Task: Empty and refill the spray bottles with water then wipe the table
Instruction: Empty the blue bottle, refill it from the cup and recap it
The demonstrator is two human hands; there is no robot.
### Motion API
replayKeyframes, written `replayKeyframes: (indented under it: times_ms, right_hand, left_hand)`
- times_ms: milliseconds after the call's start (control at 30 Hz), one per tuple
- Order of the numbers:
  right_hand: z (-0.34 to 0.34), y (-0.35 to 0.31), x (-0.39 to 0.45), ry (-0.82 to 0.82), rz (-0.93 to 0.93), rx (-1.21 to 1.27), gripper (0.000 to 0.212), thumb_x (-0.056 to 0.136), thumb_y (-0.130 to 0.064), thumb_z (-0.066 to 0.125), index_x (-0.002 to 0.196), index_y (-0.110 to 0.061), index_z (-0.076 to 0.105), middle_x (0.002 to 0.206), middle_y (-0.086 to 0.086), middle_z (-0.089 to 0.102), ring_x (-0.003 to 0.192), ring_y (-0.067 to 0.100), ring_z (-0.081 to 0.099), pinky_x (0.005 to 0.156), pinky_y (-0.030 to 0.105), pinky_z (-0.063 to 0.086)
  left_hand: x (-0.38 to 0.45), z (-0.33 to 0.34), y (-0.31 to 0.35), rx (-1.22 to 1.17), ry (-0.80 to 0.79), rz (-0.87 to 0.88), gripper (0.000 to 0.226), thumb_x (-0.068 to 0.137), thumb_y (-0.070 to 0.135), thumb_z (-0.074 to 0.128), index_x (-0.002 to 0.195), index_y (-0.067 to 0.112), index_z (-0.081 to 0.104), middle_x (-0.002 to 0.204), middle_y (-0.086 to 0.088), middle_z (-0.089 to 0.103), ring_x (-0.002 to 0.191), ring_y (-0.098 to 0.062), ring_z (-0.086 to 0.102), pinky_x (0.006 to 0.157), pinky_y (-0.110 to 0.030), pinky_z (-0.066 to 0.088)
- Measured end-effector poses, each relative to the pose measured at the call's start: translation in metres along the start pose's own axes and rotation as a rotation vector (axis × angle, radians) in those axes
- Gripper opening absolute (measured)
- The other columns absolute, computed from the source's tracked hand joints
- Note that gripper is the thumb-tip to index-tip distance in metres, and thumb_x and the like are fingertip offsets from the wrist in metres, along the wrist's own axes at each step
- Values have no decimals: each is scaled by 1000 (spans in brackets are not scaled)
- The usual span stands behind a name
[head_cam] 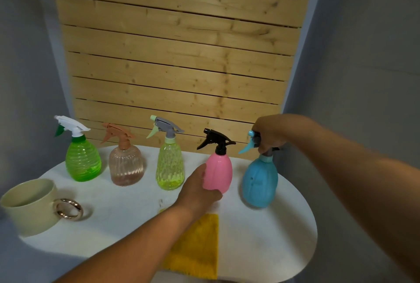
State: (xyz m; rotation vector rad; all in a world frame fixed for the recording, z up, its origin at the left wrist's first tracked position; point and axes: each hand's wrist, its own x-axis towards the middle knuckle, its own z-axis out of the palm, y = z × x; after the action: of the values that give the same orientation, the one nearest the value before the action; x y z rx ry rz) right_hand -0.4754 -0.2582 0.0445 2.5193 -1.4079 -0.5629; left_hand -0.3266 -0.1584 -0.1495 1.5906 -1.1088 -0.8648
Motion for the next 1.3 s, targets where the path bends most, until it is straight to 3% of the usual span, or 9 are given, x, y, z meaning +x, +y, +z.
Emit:
replayKeyframes:
  times_ms: [167,267,367,533,633,900,1067,1200,1300]
  right_hand:
    - [-43,-17,-43,-12,-100,340,16,95,-21,69,106,-13,60,102,5,69,80,19,72,61,22,51]
    - [-53,-36,-61,-26,-185,520,26,98,-25,66,120,-11,59,109,8,75,85,21,78,80,28,55]
    - [-49,-59,-69,-33,-233,666,30,98,-30,63,121,-12,59,105,12,77,89,24,76,95,38,51]
    - [-19,-109,-68,-130,-263,1027,25,101,-22,59,119,-5,59,88,9,77,70,18,70,69,32,35]
    - [3,-145,-68,-206,-273,1165,26,101,-24,60,123,-10,58,95,5,78,91,23,76,72,33,39]
    - [43,-222,-81,-321,-362,1325,48,78,-36,87,116,-15,65,98,4,80,80,16,77,78,32,53]
    - [67,-254,-85,-296,-447,1498,48,74,-14,90,113,-8,62,93,7,78,80,22,77,74,30,63]
    - [85,-276,-93,-244,-491,1583,60,73,-7,90,124,-5,58,113,11,72,83,22,76,72,28,62]
    - [94,-289,-99,-324,-449,1605,50,75,-17,89,117,-11,64,104,16,77,78,23,75,82,35,61]
  left_hand:
    - [-40,-18,10,-69,-84,120,111,65,48,99,154,48,33,144,21,44,132,-3,42,97,-25,41]
    - [-69,-43,12,-91,-130,172,115,55,50,103,150,55,37,142,27,51,133,0,50,107,-31,50]
    - [-95,-78,7,-116,-152,220,117,50,42,106,147,54,41,133,24,61,119,0,64,92,-30,61]
    - [-141,-140,-18,-38,-32,229,108,55,25,106,137,50,41,137,10,50,108,9,63,81,-16,57]
    - [-170,-170,-36,36,53,216,102,49,36,105,131,45,43,133,9,51,107,11,60,83,-14,55]
    - [-235,-221,-75,-112,81,55,98,47,43,106,132,48,57,126,9,64,109,-4,69,82,-27,62]
    - [-263,-235,-94,-306,144,-101,80,48,61,102,117,51,64,114,4,75,107,-23,76,83,-39,63]
    - [-284,-242,-97,-264,56,-325,82,61,98,65,126,48,66,122,-4,77,109,-29,76,81,-34,61]
    - [-294,-250,-101,-352,-34,-418,84,63,101,54,127,50,70,134,0,72,123,-24,71,90,-37,61]
